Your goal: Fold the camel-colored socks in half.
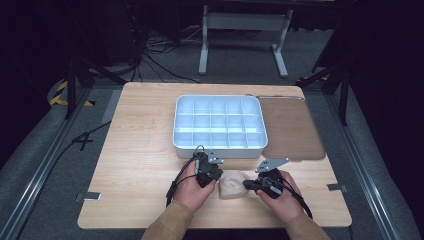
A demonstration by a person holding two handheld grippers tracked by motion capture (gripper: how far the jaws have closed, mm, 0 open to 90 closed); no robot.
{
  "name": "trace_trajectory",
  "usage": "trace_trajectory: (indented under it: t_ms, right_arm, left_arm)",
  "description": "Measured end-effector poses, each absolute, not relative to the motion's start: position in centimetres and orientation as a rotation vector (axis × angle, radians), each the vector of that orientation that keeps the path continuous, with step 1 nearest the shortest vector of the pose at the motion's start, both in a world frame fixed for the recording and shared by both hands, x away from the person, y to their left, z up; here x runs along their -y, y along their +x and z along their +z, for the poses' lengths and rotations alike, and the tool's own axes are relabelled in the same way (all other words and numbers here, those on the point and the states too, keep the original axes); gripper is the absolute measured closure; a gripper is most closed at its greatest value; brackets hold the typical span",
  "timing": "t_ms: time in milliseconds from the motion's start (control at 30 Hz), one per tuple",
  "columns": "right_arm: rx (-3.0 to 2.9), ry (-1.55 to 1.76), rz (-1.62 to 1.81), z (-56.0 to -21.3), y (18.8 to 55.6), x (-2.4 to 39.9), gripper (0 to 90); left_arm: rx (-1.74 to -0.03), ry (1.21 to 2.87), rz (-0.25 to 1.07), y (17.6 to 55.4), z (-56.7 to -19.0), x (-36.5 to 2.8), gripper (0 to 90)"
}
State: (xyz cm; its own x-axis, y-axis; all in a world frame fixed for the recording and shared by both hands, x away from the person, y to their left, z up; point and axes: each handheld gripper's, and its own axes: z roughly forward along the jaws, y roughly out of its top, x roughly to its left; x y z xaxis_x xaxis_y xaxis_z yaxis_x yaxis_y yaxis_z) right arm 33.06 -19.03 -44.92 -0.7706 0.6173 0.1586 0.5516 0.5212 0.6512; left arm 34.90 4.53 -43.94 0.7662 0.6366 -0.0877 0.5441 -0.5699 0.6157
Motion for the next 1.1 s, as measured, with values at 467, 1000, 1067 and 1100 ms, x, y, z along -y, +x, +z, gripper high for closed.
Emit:
trace_trajectory:
  t_ms: [467, 1000, 1067, 1100]
  right_arm:
    - [-2.632, 1.046, 1.111, -44.3, 33.6, 18.1, 88.2]
    - [-2.622, 0.975, 1.041, -45.7, 34.3, 15.8, 89.0]
    - [-2.625, 1.006, 1.064, -46.2, 34.5, 16.3, 89.2]
    - [-2.63, 1.026, 1.067, -46.2, 34.5, 16.6, 89.2]
  left_arm:
    - [-0.932, 2.387, 0.114, 35.1, -45.2, -5.3, 89.2]
    - [-0.971, 2.396, 0.104, 35.1, -45.1, -6.3, 87.5]
    - [-0.97, 2.408, 0.094, 35.1, -45.4, -6.1, 87.3]
    - [-0.968, 2.411, 0.094, 35.1, -45.4, -6.0, 87.0]
